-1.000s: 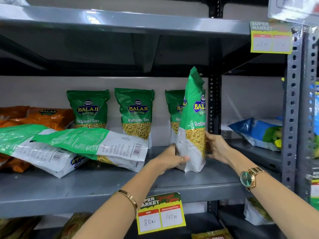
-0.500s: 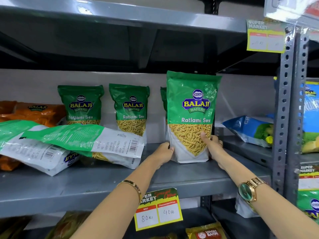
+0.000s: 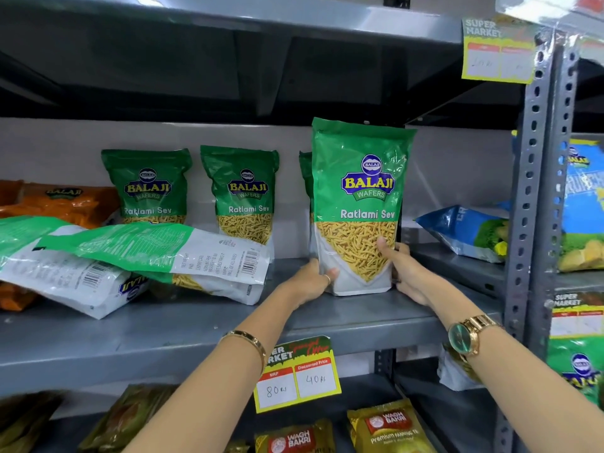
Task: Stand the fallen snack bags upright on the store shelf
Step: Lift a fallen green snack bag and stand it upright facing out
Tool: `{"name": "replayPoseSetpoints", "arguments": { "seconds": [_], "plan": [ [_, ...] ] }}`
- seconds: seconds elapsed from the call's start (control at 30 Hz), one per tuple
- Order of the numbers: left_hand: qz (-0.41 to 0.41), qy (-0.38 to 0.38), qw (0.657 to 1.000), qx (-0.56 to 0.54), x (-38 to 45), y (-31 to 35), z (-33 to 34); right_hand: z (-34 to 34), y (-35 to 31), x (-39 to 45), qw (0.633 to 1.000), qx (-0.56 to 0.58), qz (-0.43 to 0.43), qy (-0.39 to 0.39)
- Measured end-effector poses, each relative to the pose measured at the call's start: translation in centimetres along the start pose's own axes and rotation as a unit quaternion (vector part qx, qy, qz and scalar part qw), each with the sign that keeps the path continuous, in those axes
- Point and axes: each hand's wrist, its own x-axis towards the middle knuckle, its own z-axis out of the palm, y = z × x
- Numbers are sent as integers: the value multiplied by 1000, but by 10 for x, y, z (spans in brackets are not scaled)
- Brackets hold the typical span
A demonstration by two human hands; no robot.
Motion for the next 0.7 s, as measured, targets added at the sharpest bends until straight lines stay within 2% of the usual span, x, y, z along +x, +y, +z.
{"name": "replayPoseSetpoints", "arguments": {
  "seconds": [0.33, 0.57, 0.63, 0.7],
  "plan": [
    [35, -19, 999, 10, -35, 6, 2, -11, 1, -35, 999, -5, -45, 10],
    [60, -43, 997, -35, -54, 12, 2, -17, 1, -51, 999, -7, -48, 20],
    [60, -52, 996, -38, -58, 14, 1, -15, 2, -53, 998, 5, -56, 34],
    [69, -45, 996, -45, -61, 14, -1, -10, 3, -57, 993, 5, -85, 82]
  ]
}}
